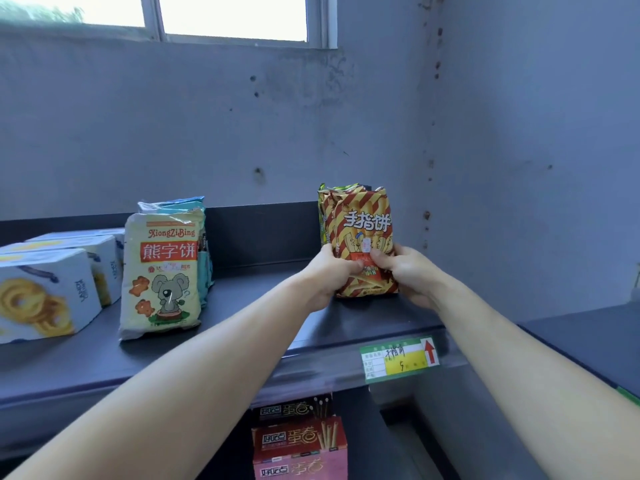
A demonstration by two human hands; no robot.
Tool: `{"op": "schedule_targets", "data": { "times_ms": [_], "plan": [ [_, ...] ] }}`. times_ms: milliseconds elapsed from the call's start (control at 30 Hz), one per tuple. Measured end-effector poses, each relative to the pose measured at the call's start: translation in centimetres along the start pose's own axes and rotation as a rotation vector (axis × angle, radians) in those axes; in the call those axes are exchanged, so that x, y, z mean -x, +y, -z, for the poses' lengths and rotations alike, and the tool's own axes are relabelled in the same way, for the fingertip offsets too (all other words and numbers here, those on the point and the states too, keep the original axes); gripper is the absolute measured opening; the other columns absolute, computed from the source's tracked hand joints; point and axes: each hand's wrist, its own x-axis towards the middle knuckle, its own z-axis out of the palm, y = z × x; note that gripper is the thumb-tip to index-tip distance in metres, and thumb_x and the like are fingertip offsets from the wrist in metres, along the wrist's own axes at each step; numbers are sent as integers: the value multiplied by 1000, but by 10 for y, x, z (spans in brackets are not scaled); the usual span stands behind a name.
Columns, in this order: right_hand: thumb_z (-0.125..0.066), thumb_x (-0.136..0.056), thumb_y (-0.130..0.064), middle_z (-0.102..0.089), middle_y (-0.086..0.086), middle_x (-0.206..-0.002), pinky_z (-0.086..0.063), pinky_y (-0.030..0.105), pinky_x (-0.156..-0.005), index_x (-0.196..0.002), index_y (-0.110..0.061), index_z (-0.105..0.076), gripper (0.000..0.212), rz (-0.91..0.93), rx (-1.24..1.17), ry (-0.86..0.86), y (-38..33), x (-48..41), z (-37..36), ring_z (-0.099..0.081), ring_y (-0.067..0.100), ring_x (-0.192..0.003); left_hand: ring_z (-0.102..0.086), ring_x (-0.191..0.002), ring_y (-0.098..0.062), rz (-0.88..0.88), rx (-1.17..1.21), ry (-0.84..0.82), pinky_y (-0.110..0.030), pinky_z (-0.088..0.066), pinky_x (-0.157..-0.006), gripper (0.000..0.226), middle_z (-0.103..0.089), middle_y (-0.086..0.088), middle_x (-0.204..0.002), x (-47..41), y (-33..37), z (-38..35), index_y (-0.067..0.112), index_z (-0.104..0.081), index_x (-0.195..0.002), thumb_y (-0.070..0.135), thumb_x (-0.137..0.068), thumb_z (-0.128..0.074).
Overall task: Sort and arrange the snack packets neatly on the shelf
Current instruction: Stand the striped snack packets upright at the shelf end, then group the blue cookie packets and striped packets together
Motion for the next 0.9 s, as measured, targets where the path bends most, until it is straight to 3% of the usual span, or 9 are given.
{"op": "schedule_targets", "data": {
  "times_ms": [167, 267, 400, 467, 533, 633, 733, 833, 900],
  "plan": [
    [-58, -92, -23, -65, 7, -113, -51, 41, -93, -121, -14, -51, 31, 48, 55, 133, 8, -3, 1, -64, 25, -100, -64, -102, -22, -1, -50, 2, -35, -54, -83, 49, -62, -8, -118, 13, 5, 7, 6, -41, -131, 5, -86, -63],
    [-65, -88, -25, -62, 6, -115, -51, 42, -92, -121, -14, -49, 39, 65, 63, 181, 7, -1, 2, -62, 24, -101, -55, -86, -10, -51, -145, 46, -28, -48, -81, 52, -54, 0, -103, 25, 9, 18, 7, -35, -137, 9, -90, -59],
    [-71, -81, -29, -59, 5, -117, -48, 31, -82, -126, -9, -48, 54, 109, 93, 248, 4, 4, 0, -60, 19, -99, -48, -120, -21, -132, -267, 152, -30, -42, -95, 62, -43, -9, -141, 45, 14, 45, 10, -31, -144, 15, -90, -60],
    [-74, -76, -34, -56, 5, -125, -48, 29, -82, -132, -6, -44, 70, 110, 114, 273, 1, 9, -5, -58, 21, -105, -50, -117, -22, -173, -293, 199, -30, -44, -89, 58, -44, -9, -139, 56, 17, 63, 13, -35, -142, 14, -90, -60],
    [-76, -72, -37, -47, 9, -140, -44, 32, -92, -142, -7, -34, 87, 112, 158, 350, 0, 11, -10, -52, 26, -120, -54, -107, -20, -215, -295, 243, -26, -45, -77, 52, -49, -8, -132, 67, 20, 84, 13, -40, -137, 12, -89, -59],
    [-66, -87, -32, -37, 14, -147, -35, 37, -103, -146, -9, -28, 75, 183, 324, 616, -8, 18, -25, -39, 30, -132, -56, -103, -21, -246, -286, 310, -29, -49, -78, 45, -54, -6, -121, 84, 23, 116, 13, -46, -130, 9, -88, -59],
    [-63, -88, -29, -41, 17, -143, -30, 38, -107, -139, -5, -37, 63, 315, 462, 832, -16, 26, -47, -38, 32, -132, -57, -101, -21, -250, -251, 360, -35, -50, -85, 39, -57, -7, -115, 101, 22, 145, 12, -51, -123, 4, -85, -57],
    [-62, -87, -17, -46, 20, -135, -26, 35, -107, -129, 2, -45, 50, 502, 542, 933, -22, 37, -80, -39, 34, -127, -57, -86, -20, -256, -219, 403, -33, -51, -72, 30, -59, -6, -105, 117, 19, 170, 13, -56, -111, 0, -84, -54],
    [-59, -86, -12, -50, 20, -129, -26, 33, -104, -124, 3, -50, 41, 603, 574, 905, -27, 48, -109, -42, 34, -123, -59, -82, -18, -252, -203, 447, -28, -51, -64, 26, -60, -5, -101, 128, 18, 188, 13, -55, -106, -1, -84, -55]
  ]
}}
